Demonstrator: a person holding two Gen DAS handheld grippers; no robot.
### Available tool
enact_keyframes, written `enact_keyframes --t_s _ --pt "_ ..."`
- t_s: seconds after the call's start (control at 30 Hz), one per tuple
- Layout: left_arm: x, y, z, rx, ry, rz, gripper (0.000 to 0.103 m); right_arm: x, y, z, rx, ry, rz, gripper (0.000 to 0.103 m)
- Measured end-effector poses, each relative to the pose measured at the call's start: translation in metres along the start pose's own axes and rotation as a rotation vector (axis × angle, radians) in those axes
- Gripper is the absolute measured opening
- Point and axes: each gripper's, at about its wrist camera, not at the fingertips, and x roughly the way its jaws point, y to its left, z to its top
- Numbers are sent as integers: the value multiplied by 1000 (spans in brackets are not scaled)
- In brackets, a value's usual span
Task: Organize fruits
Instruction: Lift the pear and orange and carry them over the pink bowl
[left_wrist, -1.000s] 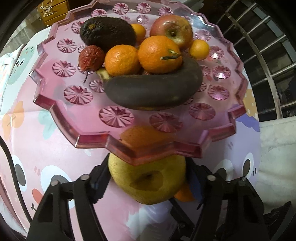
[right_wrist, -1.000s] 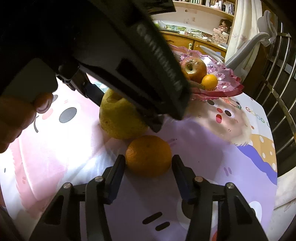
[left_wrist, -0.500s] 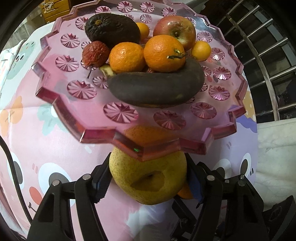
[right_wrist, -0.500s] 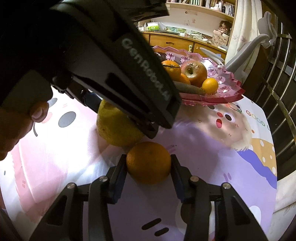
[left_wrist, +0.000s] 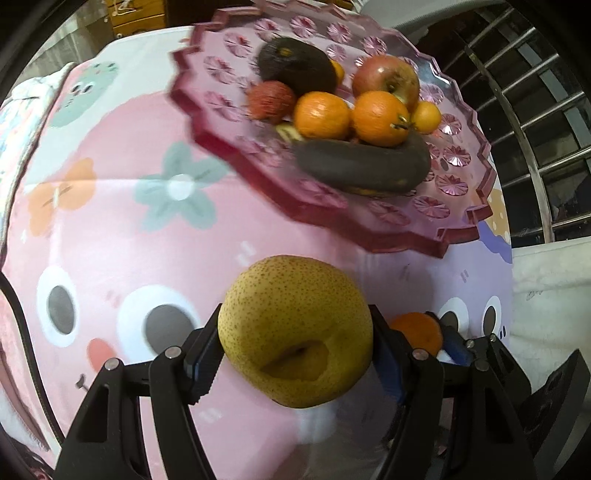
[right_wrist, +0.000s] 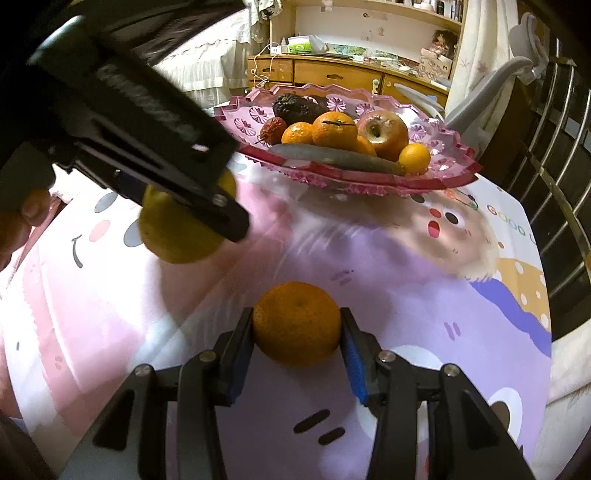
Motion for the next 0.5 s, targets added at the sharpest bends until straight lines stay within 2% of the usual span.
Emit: enact_keyframes --t_s 0.27,0.5 --pt "-43 33 -12 -14 -39 31 69 -22 -1 6 10 9 5 44" --pt "-82 45 -4 -21 -119 31 69 -44 -10 27 39 7 -19 44"
